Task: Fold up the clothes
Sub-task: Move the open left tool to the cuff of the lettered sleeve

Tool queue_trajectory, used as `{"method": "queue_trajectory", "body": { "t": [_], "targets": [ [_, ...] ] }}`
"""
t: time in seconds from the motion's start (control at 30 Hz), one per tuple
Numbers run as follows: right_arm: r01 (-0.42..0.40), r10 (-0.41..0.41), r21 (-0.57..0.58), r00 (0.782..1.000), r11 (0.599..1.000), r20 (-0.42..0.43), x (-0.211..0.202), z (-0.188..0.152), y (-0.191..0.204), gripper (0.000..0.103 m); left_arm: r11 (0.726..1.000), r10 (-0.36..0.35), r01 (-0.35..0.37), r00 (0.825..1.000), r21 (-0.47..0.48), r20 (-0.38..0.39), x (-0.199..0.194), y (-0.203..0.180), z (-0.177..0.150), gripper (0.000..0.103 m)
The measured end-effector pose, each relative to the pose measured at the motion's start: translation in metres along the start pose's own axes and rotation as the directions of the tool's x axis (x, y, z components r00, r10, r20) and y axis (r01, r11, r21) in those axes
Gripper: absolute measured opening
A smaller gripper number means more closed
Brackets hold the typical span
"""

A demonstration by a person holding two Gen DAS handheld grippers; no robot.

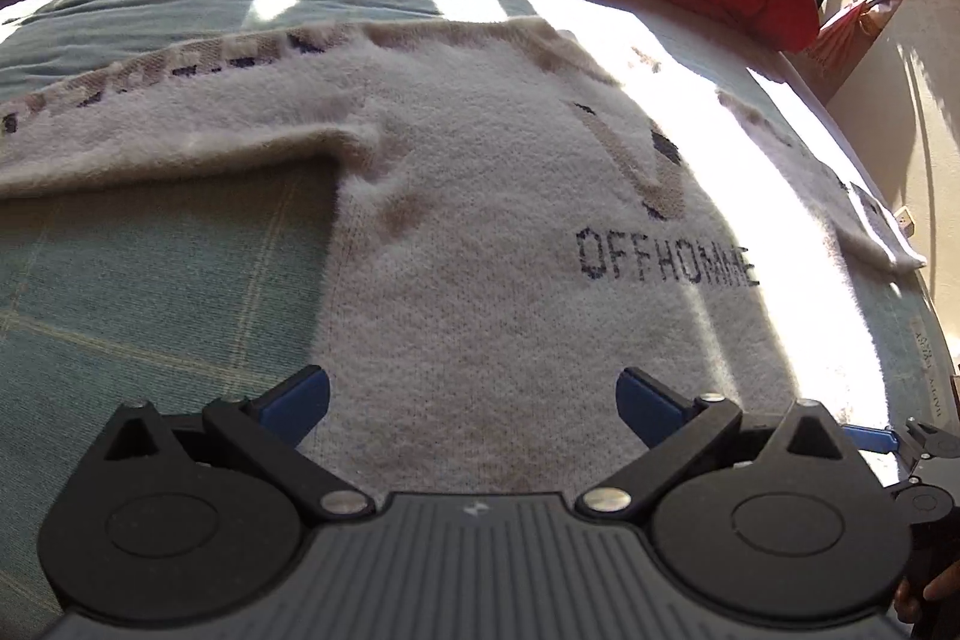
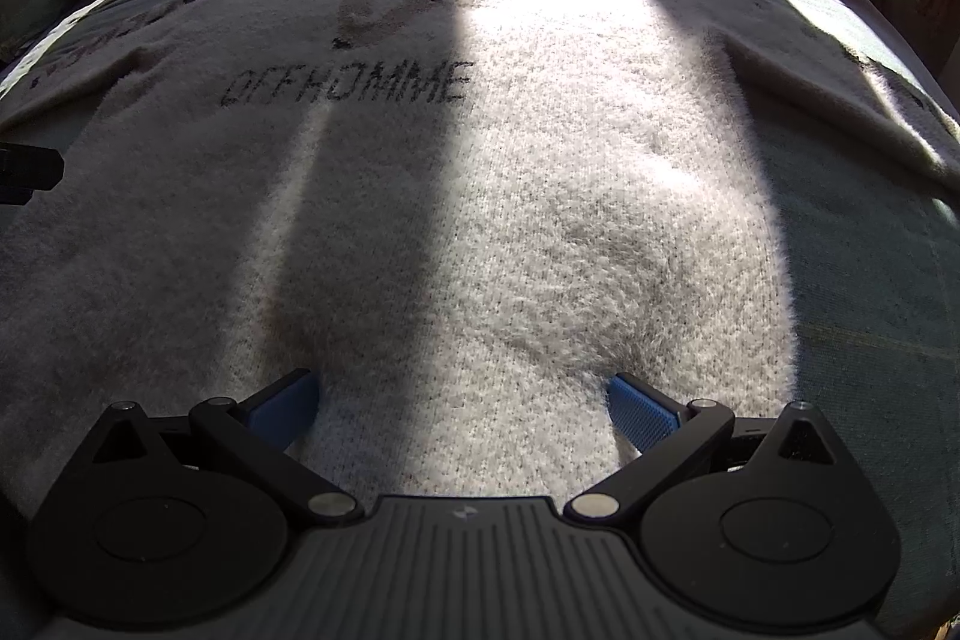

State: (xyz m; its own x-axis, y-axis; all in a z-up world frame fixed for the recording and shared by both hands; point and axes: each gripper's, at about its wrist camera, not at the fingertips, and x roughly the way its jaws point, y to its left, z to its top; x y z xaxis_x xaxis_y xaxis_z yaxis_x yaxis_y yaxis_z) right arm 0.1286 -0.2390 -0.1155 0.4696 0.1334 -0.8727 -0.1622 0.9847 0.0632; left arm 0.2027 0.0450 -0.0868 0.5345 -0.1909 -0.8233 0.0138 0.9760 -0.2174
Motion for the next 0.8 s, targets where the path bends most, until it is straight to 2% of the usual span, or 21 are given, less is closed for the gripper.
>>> {"method": "queue_trajectory", "body": {
  "t": [0.2,0.4,0.5,0.67,0.8],
  "targets": [
    [0.014,-0.014,-0.008,1.000,1.000,-0.022,0.001,0.003,0.001,0.103,0.996,0.086,-0.086,0.994,-0.002,0.067,-0.003,0.031,0.033,0.100],
    [0.035,-0.035,-0.005,0.999,0.999,-0.041,0.004,0.007,0.004,0.103,0.995,0.098,-0.096,0.992,-0.025,0.084,0.002,0.055,0.047,0.100],
    [0.047,-0.047,-0.002,0.998,0.999,-0.052,0.005,0.009,0.005,0.103,0.994,0.104,-0.101,0.990,-0.038,0.092,0.004,0.068,0.052,0.093],
    [0.065,-0.064,0.003,0.995,0.998,-0.071,0.007,0.012,0.007,0.103,0.993,0.105,-0.099,0.989,-0.061,0.105,0.005,0.089,0.059,0.093],
    [0.078,-0.078,0.005,0.994,0.997,-0.080,0.008,0.014,0.009,0.103,0.991,0.095,-0.081,0.987,-0.111,0.130,0.004,0.108,0.064,0.086]
  ]
}}
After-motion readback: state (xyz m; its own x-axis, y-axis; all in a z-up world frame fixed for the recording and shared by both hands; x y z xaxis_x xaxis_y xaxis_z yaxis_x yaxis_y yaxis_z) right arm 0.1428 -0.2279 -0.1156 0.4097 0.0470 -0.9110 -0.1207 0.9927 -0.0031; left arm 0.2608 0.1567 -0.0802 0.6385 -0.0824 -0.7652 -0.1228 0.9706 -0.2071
